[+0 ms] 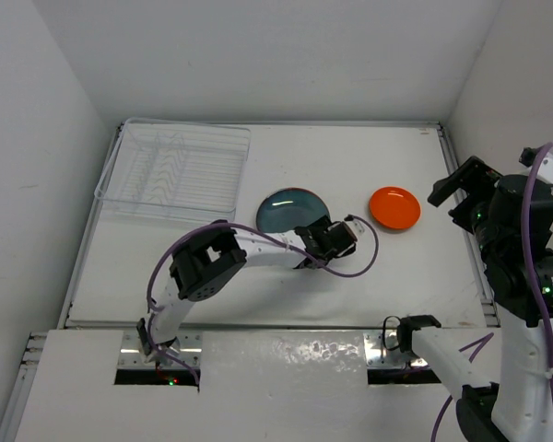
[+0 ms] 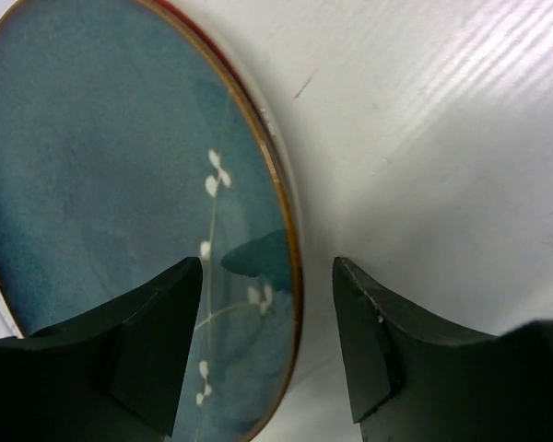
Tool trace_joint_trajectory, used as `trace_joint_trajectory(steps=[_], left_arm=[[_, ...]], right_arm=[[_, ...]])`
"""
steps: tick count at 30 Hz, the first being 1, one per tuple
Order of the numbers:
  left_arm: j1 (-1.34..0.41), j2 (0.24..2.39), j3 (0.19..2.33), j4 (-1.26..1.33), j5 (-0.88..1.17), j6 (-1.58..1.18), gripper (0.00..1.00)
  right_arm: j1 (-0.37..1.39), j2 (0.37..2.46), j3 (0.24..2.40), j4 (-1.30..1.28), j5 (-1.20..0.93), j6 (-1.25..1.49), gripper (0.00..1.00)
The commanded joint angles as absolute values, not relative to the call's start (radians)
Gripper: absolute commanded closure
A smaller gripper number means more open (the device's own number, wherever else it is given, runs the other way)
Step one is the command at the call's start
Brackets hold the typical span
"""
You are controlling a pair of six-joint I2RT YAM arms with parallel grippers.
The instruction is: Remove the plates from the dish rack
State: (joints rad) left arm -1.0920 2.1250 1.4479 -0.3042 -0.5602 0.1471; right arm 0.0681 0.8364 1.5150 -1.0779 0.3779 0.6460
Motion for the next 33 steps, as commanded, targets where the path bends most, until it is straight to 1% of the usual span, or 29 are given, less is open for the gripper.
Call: trace_joint_trajectory(steps=[1,2,3,8,11,13,14,15,16,17,19,20,21,22,23,26,33], left_arm=[[-1.081,2.05,1.508,-0.36,-0.545,0.085,0.33],[-1.083,2.033,1.529,-0.376,-0.542,0.072,0.23],[-1.083,1.985,1.545,-0.382,-0.541,0.063,0.0],[-1.062,1.815,1.627,-0.408,-0.537,0.017,0.0],[-0.993,1.74,1.689,-0.498,-0.535,-0.076,0.0],[-0.881,1.678,1.698,-0.585,-0.532,-0.188,0.0],[-0.83,1.654,1.689,-0.609,-0.523,-0.221,0.0],[-0.733,1.596,1.675,-0.629,-0.528,-0.254,0.0],[-0.688,1.56,1.639,-0.664,-0.54,-0.305,0.0],[-0.639,1.527,1.616,-0.682,-0.593,-0.331,0.0],[-0.484,1.418,1.542,-0.728,-0.629,-0.403,0.0],[-0.422,1.346,1.508,-0.733,-0.596,-0.417,0.0],[-0.296,1.31,1.433,-0.718,-0.557,-0.422,0.0],[-0.241,1.275,1.395,-0.713,-0.511,-0.42,0.0],[-0.201,1.22,1.361,-0.721,-0.543,-0.428,0.0],[-0.195,1.12,1.238,-0.753,-0.647,-0.474,0.0],[-0.181,1.054,1.221,-0.81,-0.764,-0.509,0.0]], right_arm=[[0.068,0.845,1.531,-1.037,0.356,0.634,0.01],[0.067,0.847,1.532,-1.035,0.353,0.635,0.01],[0.067,0.847,1.529,-1.032,0.351,0.634,0.01],[0.067,0.844,1.461,-0.97,0.299,0.578,0.01],[0.068,0.86,1.408,-0.936,0.223,0.525,0.01],[0.068,0.925,1.39,-0.96,0.137,0.467,0.01],[0.067,0.952,1.396,-1.007,0.114,0.454,0.01],[0.069,1.0,1.4,-1.034,0.103,0.431,0.01],[0.069,1.015,1.405,-1.057,0.106,0.425,0.01],[0.069,1.026,1.408,-1.092,0.118,0.417,0.01],[0.069,1.032,1.41,-1.115,0.167,0.385,0.01],[0.069,1.029,1.408,-1.126,0.211,0.359,0.01],[0.069,1.017,1.407,-1.127,0.228,0.345,0.01],[0.069,1.011,1.405,-1.132,0.263,0.331,0.01],[0.069,1.005,1.399,-1.132,0.279,0.307,0.01],[0.069,0.985,1.391,-1.152,0.348,0.273,0.01],[0.075,0.957,1.304,-1.125,0.338,0.259,0.01]])
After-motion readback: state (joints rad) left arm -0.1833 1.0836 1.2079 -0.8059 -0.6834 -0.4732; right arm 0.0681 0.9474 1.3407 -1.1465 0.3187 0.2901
